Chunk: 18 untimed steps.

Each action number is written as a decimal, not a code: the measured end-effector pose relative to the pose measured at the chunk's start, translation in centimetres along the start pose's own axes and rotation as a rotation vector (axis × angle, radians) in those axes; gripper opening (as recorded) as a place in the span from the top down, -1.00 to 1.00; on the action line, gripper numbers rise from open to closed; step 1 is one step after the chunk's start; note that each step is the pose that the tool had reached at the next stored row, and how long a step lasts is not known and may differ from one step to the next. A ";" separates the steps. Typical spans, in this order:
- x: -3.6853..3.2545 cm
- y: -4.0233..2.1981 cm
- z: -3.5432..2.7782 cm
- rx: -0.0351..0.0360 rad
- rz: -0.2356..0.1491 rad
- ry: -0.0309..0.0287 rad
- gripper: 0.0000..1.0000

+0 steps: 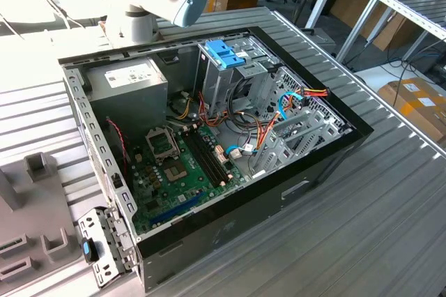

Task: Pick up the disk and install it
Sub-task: 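Pick up the disk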

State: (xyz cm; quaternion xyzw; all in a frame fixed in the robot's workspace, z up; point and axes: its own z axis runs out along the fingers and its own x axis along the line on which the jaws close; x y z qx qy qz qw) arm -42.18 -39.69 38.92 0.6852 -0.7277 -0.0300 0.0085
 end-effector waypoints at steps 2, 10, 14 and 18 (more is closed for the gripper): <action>0.00 0.00 0.01 0.0006 0.021 -0.0012 0.79; 0.00 0.00 0.01 0.0007 0.024 -0.0014 0.41; 0.00 0.00 0.01 0.0007 0.024 -0.0013 0.04; 0.00 0.00 0.01 0.0007 0.024 -0.0014 -0.20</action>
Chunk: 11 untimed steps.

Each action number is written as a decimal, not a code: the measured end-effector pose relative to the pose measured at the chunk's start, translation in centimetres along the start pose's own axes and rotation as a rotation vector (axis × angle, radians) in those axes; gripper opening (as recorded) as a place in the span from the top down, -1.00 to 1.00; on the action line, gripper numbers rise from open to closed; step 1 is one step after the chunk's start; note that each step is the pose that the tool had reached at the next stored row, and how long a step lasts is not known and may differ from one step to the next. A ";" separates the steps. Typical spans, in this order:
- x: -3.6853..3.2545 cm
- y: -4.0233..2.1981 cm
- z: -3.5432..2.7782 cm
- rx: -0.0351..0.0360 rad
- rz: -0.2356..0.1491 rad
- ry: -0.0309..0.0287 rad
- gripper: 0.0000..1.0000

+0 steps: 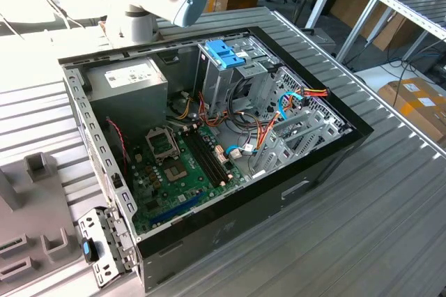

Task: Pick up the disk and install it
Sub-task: 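Pick up the disk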

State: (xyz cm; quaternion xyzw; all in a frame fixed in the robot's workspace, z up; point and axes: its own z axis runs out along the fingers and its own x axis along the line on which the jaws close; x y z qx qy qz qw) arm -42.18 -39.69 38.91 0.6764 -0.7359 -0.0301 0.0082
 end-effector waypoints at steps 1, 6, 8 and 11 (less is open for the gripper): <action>0.00 0.00 0.00 0.0000 0.000 0.0000 -0.20; 0.00 0.00 0.00 -0.0001 0.000 0.0000 -0.20; 0.00 0.00 0.01 -0.0001 0.000 0.0001 -0.20; 0.00 0.00 0.08 0.0000 0.000 0.0000 -0.20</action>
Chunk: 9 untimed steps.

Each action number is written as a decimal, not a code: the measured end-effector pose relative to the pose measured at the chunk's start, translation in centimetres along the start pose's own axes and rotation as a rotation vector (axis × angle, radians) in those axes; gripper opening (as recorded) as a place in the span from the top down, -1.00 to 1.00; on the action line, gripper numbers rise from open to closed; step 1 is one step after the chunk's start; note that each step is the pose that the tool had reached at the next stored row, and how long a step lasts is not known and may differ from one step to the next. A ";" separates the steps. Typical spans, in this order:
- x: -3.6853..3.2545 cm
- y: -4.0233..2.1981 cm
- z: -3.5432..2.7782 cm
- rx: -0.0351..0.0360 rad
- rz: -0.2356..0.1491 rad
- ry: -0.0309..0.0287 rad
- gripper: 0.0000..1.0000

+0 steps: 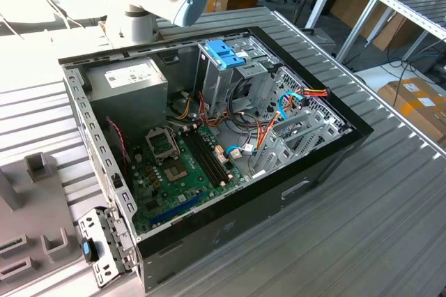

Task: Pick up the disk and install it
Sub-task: 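Pick up the disk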

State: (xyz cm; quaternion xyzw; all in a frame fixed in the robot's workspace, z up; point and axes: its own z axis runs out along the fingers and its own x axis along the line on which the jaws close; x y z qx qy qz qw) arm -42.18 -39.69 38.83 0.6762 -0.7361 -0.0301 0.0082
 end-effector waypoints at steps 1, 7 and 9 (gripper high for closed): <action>0.00 0.00 0.02 0.0001 0.000 -0.0001 -0.20; 0.00 -0.01 0.12 0.0000 0.000 -0.0001 -0.20; 0.01 -0.02 0.30 0.0000 0.000 0.0000 -0.20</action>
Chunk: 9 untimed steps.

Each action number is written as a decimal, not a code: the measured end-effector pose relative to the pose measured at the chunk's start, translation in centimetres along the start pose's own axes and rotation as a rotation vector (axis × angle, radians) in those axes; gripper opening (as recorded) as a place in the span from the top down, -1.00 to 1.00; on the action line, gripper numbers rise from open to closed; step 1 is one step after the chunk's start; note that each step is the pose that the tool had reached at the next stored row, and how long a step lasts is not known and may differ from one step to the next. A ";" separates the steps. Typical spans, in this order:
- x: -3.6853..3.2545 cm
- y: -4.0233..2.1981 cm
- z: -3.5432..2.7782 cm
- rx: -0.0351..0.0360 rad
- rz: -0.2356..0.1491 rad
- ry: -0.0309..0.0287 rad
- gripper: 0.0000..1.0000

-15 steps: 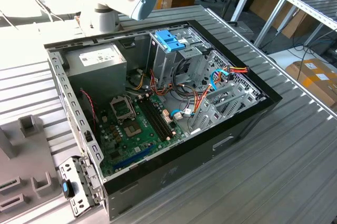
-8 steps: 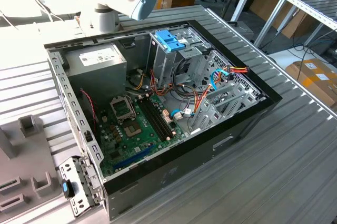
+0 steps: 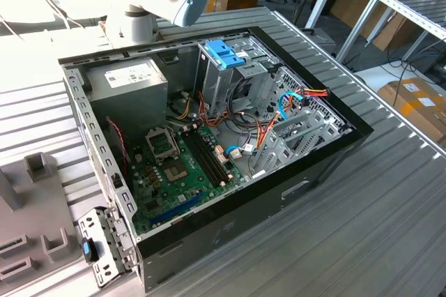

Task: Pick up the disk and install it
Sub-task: 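Pick up the disk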

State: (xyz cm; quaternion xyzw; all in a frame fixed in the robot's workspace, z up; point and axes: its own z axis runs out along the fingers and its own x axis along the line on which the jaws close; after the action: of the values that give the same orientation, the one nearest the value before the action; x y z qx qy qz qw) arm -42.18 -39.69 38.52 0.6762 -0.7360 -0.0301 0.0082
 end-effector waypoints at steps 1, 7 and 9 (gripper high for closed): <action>0.01 -0.01 0.21 0.0000 0.000 0.0000 -0.20; 0.01 -0.02 0.36 -0.0001 0.000 0.0000 -0.20; 0.01 -0.02 0.39 0.0000 0.000 0.0000 -0.20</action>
State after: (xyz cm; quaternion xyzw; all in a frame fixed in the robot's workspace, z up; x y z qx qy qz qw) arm -42.18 -39.69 38.13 0.6762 -0.7360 -0.0301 0.0082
